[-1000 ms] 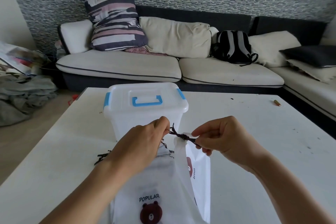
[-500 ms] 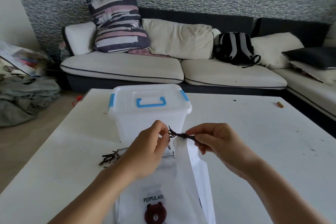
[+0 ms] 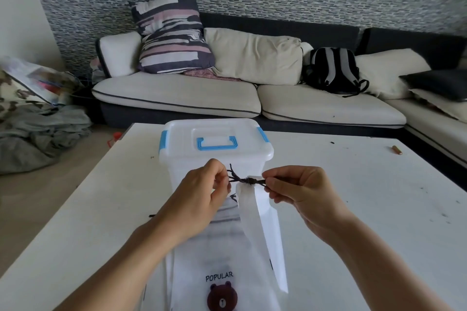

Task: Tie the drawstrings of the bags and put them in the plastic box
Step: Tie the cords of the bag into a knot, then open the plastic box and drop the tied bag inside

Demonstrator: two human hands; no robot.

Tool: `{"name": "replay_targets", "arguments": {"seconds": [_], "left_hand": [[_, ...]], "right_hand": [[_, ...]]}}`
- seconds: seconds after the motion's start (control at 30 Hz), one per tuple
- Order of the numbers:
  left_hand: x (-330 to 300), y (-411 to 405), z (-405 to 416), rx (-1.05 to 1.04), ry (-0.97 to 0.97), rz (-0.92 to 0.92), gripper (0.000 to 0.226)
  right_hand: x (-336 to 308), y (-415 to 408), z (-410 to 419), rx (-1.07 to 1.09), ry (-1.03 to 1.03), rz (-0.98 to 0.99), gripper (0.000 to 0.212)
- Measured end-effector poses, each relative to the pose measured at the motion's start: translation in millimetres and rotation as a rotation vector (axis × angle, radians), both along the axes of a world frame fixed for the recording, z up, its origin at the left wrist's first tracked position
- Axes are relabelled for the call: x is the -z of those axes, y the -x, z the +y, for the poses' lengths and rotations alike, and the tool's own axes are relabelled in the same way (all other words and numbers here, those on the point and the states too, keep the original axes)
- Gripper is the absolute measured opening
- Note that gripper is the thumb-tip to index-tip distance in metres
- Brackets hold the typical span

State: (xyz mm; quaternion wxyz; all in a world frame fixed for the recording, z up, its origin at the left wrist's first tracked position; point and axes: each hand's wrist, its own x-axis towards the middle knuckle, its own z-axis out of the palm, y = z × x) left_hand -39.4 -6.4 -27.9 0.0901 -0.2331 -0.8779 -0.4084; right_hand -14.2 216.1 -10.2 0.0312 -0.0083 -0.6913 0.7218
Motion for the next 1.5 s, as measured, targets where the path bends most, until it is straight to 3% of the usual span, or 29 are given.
{"name": "replay_targets", "arguments": {"seconds": [0.13, 0.2, 0.27, 0.3, 0.33, 0.43, 0.5, 0.57, 0.67, 0.77, 0.93, 1.0, 1.1, 1.17, 1.27, 1.3, 1.37, 1.4, 1.47, 1.5], "left_hand": [[-2.1, 1.1, -1.7, -0.069, -0.117, -0.044, 0.009], [-8.4, -5.0, 1.7, -0.072, -0.41, -0.333, 0.019], [-8.0, -7.9, 7.8, -0.026, -0.671, -0.707, 0.057], [-5.8, -9.5, 10.6, -0.026, -0.688, -0.765, 0.068], [-3.6, -9.7, 11.3, -0.04, -0.679, -0.753, 0.068], [-1.6, 0.0, 2.3, -0.143, -0.695, -0.654, 0.04], [-2.9, 11.1, -13.2, -0.212, -0.77, -0.618, 0.04], [-4.6, 23.3, -31.4, -0.37, -0.797, -0.56, 0.053], [-4.5, 38.2, -57.9, -0.503, -0.744, -0.543, 0.075], [-1.8, 50.4, -72.4, -0.522, -0.688, -0.604, 0.092], [1.0, 55.7, -68.1, -0.485, -0.49, -0.587, 0.056], [2.9, 56.9, -66.6, -0.449, -0.394, -0.539, 0.049], [5.3, 58.0, -62.1, -0.375, -0.272, -0.438, 0.058], [6.9, 56.2, -55.7, -0.338, -0.227, -0.413, 0.059], [11.7, 52.2, -47.2, -0.334, -0.119, -0.386, 0.041], [12.1, 51.2, -45.6, -0.329, -0.118, -0.386, 0.043], [12.2, 51.6, -43.6, -0.308, -0.126, -0.397, 0.048], [11.5, 51.8, -42.0, -0.301, -0.125, -0.401, 0.047], [10.6, 52.9, -39.5, -0.289, -0.108, -0.398, 0.043], [10.3, 52.9, -37.7, -0.285, -0.09, -0.394, 0.043]], "right_hand": [[2.1, 4.3, -6.9, 0.001, 0.032, 0.015, 0.013], [2.4, 7.8, -16.0, -0.002, 0.118, -0.008, 0.012], [1.4, 9.1, -30.0, -0.042, 0.248, -0.057, 0.012], [1.5, 9.0, -37.4, -0.087, 0.304, -0.086, 0.012], [1.8, 9.0, -44.5, -0.144, 0.318, -0.129, 0.015], [-4.3, 14.0, -46.9, -0.228, 0.14, -0.251, 0.033], [-15.4, 30.7, -36.1, -0.071, 0.018, -0.185, 0.039], [-19.1, 65.7, -17.6, 0.228, -0.293, -0.075, 0.039], [-14.2, 128.1, -6.8, 0.393, -0.799, -0.085, 0.038], [-1.7, 171.3, -13.7, 0.316, -0.832, -0.293, 0.047], [20.4, 197.0, -5.4, 0.352, -0.962, -0.295, 0.038], [26.8, 196.9, 4.6, 0.38, -0.944, -0.272, 0.038], [30.4, 188.3, 21.0, 0.454, -0.877, -0.295, 0.039], [29.2, 181.9, 31.7, 0.503, -0.757, -0.354, 0.034], [24.8, 168.6, 46.8, 0.557, -0.474, -0.5, 0.017], [22.0, 164.4, 49.9, 0.566, -0.501, -0.514, 0.014], [17.8, 161.0, 48.2, 0.605, -0.917, -0.374, 0.025], [12.5, 157.6, 38.1, 0.631, -1.111, -0.164, 0.034], [-5.4, 148.7, -5.5, 0.44, -1.184, 0.309, 0.047], [-15.0, 145.0, -34.5, 0.225, -1.16, 0.401, 0.051]]}}
